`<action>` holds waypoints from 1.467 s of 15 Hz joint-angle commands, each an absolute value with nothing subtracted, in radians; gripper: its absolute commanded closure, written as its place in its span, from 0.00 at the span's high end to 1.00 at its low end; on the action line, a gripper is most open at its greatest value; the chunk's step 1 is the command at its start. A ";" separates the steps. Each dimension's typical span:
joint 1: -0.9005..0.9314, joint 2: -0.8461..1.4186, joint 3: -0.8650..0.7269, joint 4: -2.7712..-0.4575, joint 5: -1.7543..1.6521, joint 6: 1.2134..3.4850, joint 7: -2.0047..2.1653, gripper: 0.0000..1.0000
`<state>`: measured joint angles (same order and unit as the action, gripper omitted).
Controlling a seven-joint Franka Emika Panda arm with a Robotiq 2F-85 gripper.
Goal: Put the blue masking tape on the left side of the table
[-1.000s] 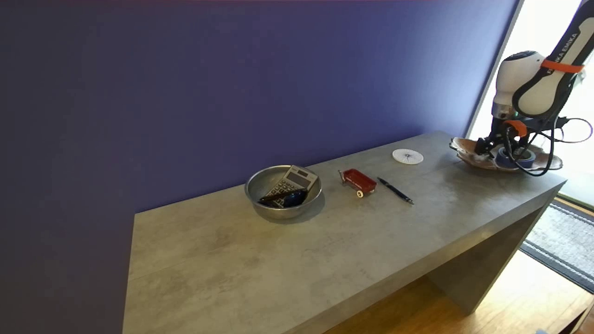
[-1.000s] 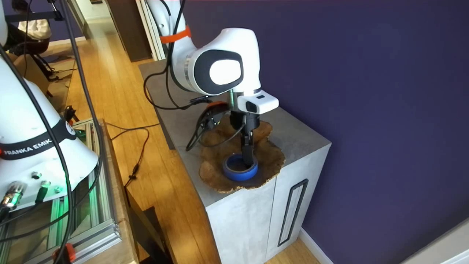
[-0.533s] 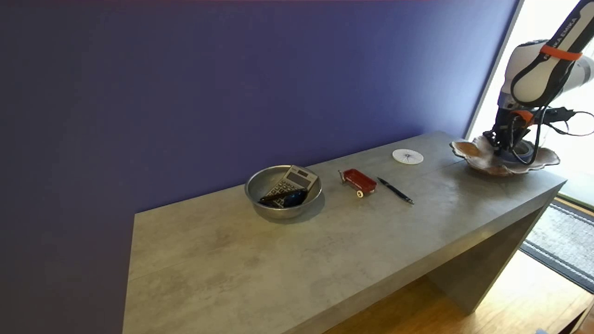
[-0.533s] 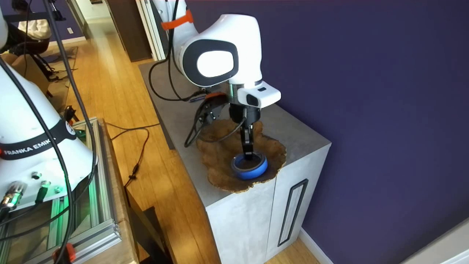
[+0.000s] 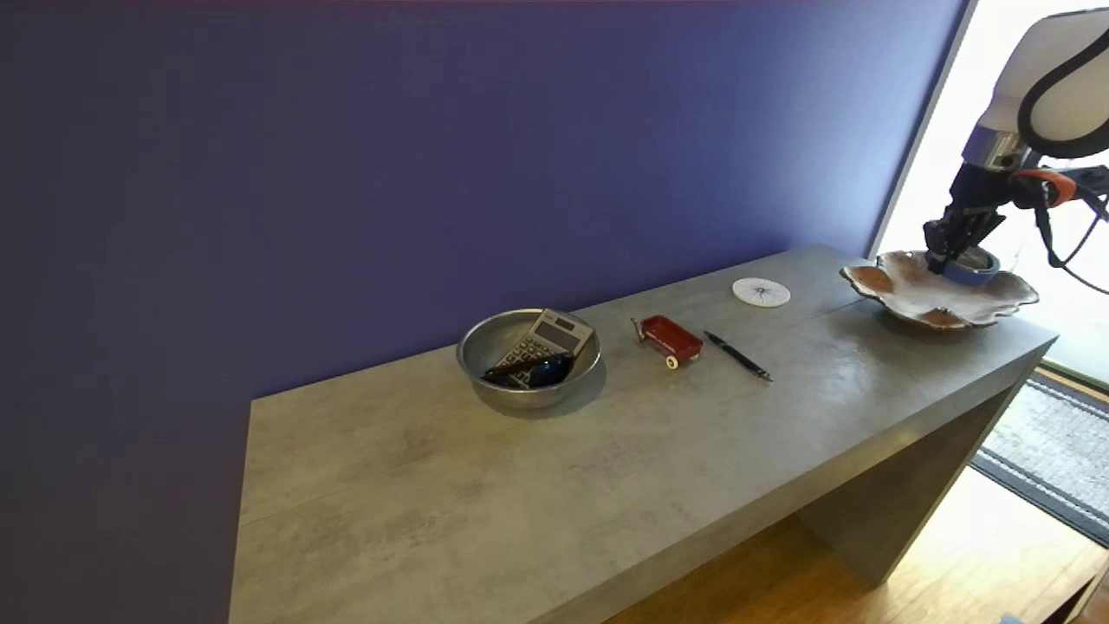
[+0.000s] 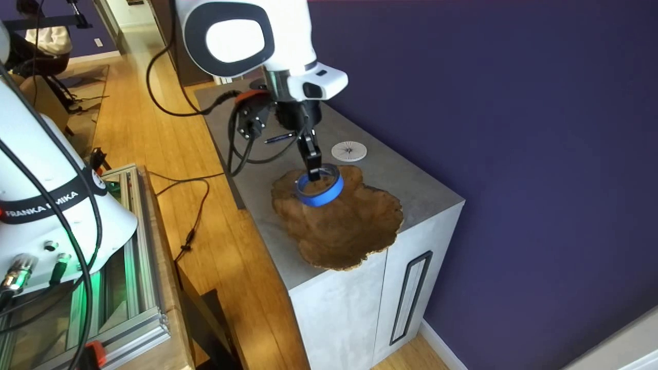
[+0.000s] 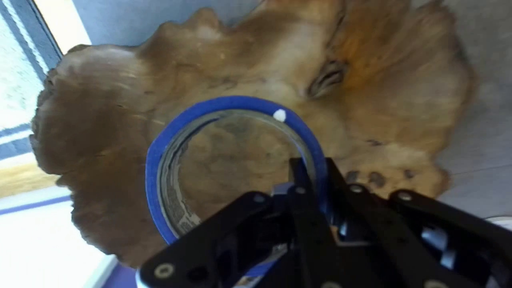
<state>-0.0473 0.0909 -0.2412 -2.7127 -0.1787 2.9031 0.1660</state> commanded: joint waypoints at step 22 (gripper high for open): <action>0.199 0.176 0.180 -2.576 -0.248 3.012 -0.100 0.03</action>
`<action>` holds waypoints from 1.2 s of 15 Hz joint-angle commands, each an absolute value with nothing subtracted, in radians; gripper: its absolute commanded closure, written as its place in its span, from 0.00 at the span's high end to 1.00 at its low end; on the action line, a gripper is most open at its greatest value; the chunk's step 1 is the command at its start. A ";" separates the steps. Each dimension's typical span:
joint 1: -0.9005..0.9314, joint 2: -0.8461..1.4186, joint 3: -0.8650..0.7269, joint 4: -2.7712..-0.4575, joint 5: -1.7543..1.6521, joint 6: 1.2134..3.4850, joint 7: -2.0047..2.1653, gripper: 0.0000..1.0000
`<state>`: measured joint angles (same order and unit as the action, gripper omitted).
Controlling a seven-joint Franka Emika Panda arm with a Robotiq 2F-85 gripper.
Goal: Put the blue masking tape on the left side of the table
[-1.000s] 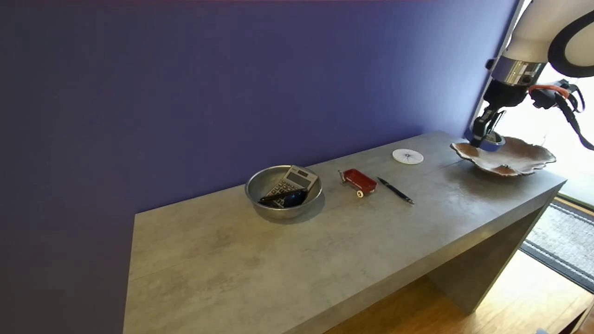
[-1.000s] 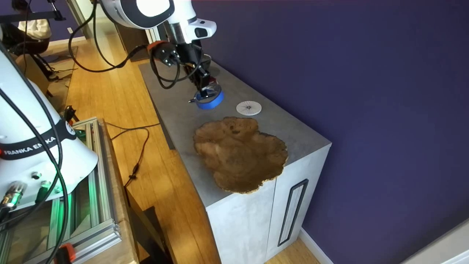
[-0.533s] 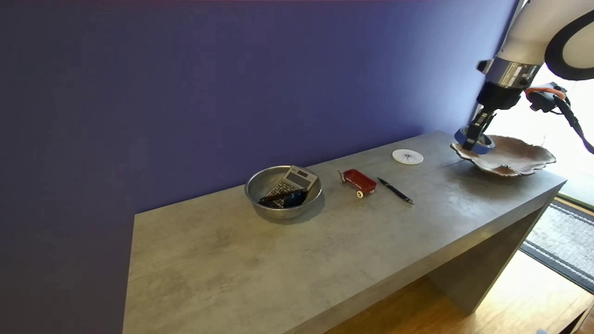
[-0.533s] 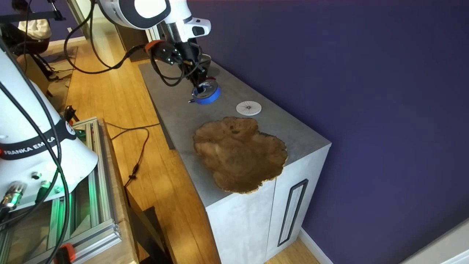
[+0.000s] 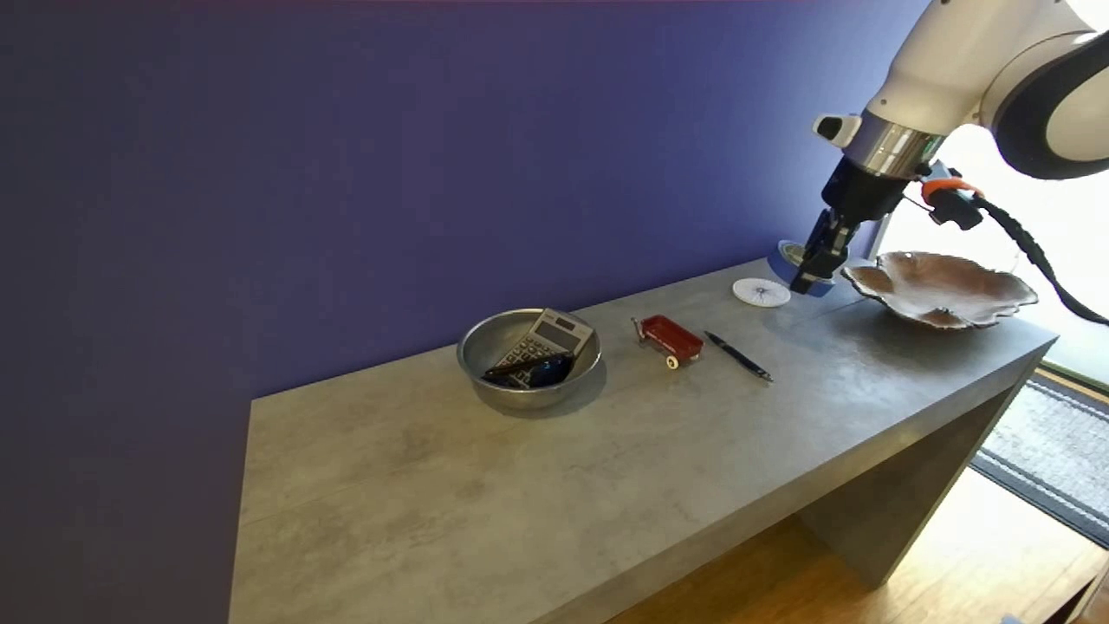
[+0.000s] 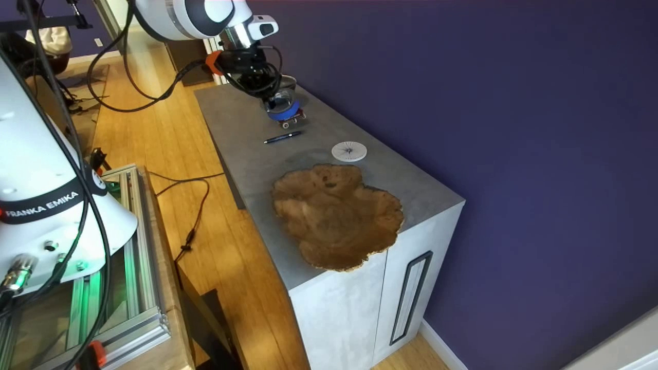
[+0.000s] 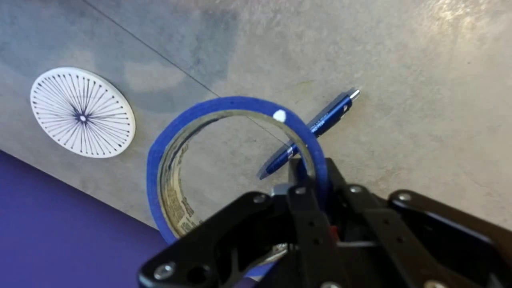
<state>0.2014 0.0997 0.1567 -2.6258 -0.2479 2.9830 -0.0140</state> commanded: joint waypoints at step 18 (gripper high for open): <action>0.582 0.423 0.324 -2.311 -0.338 2.985 -0.281 0.03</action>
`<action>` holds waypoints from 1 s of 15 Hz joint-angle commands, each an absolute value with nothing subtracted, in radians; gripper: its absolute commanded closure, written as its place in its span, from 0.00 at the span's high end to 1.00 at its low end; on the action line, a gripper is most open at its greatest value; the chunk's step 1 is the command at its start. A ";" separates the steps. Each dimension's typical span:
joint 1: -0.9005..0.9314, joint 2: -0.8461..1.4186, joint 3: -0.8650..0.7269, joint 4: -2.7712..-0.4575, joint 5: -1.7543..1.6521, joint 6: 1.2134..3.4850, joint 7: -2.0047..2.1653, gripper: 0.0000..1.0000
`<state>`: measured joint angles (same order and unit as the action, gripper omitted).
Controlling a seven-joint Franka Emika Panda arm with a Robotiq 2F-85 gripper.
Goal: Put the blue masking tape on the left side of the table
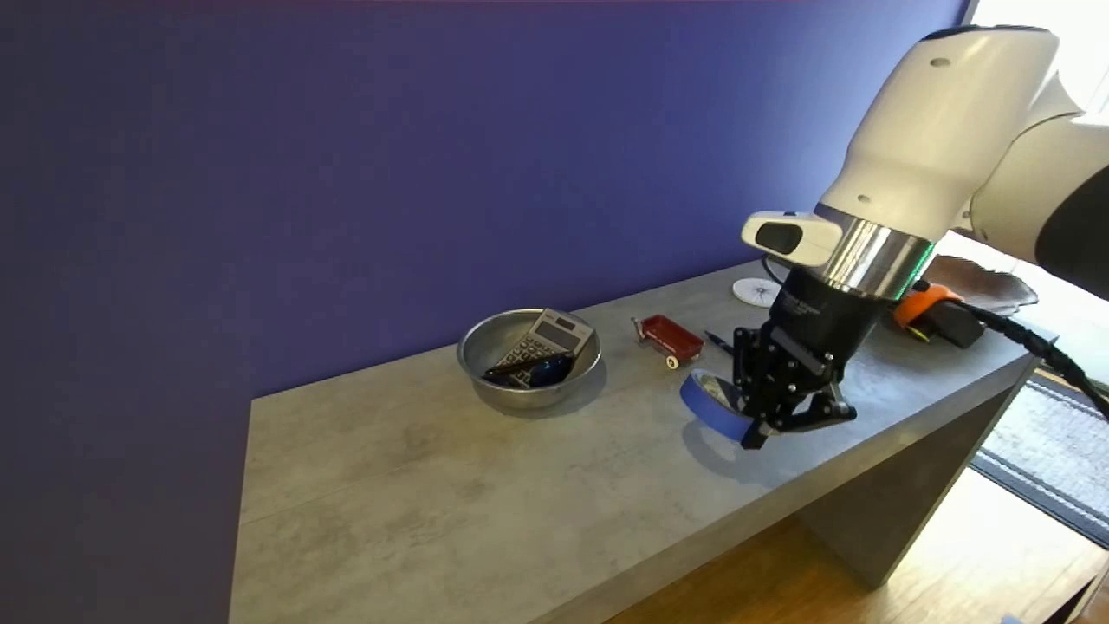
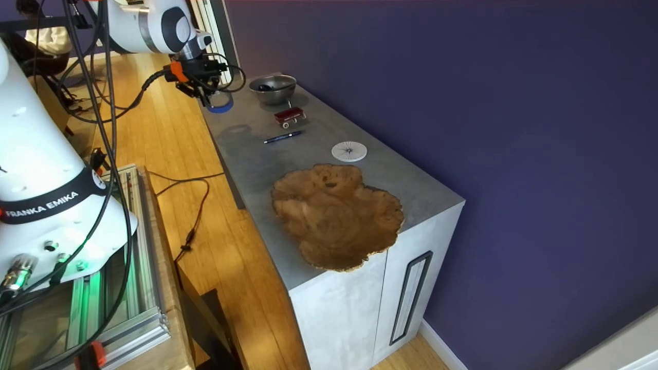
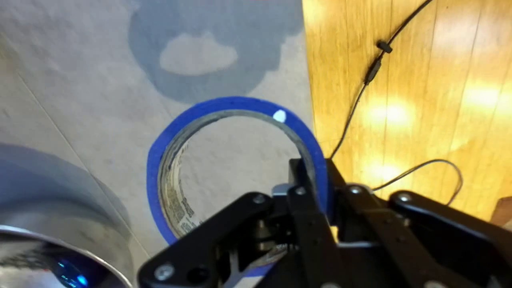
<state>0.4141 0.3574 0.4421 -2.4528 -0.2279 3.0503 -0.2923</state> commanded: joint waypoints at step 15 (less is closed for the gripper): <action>0.623 0.653 0.279 -1.963 -0.416 2.649 -0.401 0.64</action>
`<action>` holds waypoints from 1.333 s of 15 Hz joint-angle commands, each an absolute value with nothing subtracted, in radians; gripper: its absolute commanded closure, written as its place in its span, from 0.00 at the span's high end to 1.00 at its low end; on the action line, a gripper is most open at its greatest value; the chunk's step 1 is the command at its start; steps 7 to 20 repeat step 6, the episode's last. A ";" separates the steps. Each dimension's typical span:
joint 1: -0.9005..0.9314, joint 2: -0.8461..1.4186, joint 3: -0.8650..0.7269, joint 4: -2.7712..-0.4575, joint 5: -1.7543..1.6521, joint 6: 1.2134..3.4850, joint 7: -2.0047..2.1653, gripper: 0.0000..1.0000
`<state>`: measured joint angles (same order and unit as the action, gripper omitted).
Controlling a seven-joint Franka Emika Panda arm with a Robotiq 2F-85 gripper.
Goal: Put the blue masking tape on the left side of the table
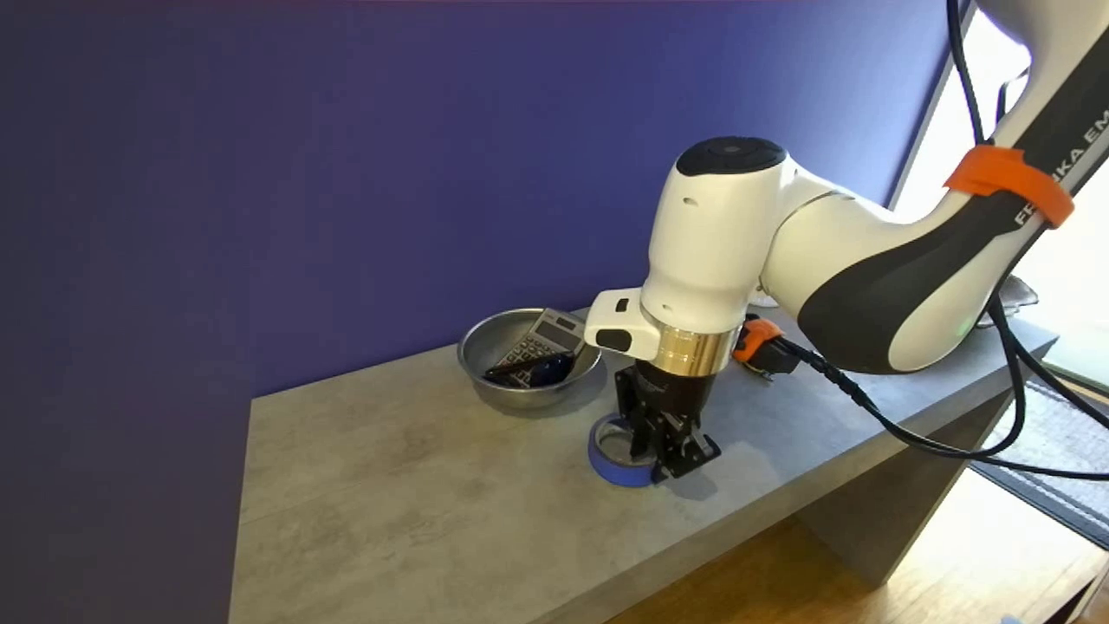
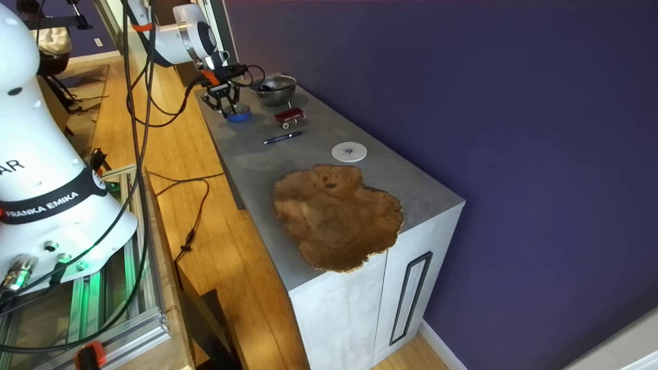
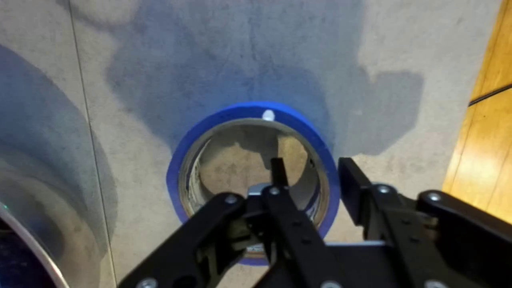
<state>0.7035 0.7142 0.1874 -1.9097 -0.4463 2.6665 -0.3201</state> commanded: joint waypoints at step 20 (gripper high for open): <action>0.480 0.574 0.396 -2.082 -0.427 2.775 -0.462 0.83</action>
